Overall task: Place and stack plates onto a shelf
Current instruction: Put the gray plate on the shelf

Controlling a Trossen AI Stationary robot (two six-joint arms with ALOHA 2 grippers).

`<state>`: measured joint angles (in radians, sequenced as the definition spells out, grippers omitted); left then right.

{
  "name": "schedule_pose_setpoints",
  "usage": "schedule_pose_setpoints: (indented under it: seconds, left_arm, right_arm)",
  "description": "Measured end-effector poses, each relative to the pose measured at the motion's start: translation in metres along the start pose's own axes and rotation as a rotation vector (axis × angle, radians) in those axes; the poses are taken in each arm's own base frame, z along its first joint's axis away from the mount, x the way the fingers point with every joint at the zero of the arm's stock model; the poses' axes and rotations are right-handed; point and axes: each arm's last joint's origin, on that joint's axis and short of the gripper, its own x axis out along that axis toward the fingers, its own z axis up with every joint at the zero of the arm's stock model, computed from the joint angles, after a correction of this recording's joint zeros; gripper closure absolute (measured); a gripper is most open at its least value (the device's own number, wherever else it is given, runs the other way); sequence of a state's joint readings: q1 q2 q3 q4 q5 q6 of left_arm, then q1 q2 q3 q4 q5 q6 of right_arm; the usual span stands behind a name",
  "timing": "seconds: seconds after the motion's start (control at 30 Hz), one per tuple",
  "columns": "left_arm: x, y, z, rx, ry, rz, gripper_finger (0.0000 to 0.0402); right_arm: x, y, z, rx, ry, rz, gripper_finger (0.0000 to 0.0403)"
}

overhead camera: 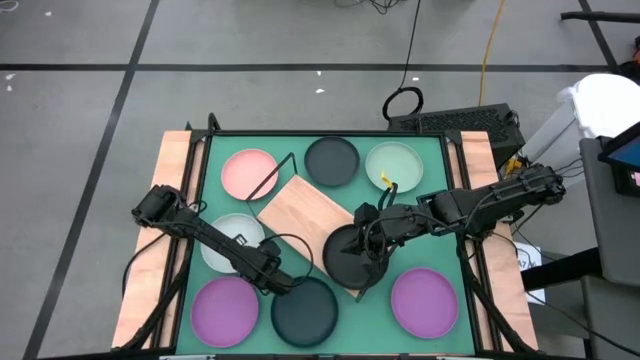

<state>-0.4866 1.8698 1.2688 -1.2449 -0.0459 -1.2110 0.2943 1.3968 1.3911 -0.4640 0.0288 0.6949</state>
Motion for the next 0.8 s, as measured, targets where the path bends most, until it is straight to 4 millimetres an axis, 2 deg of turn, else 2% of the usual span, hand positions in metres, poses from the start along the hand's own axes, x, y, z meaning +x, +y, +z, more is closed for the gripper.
schedule_pose_setpoints:
  seconds: [0.5, 0.8]
  left_arm:
    - [-0.060, -0.008, -0.002, 0.022, 0.006, -0.100, 0.0391]
    - [-0.099, -0.010, -0.001, 0.047, -0.040, -0.211, 0.0391]
  right_arm:
    - [0.000, 0.000, 0.000, -0.026, -0.011, -0.013, 0.0403]
    - [-0.005, -0.002, -0.001, 0.070, -0.020, -0.052, 0.0403]
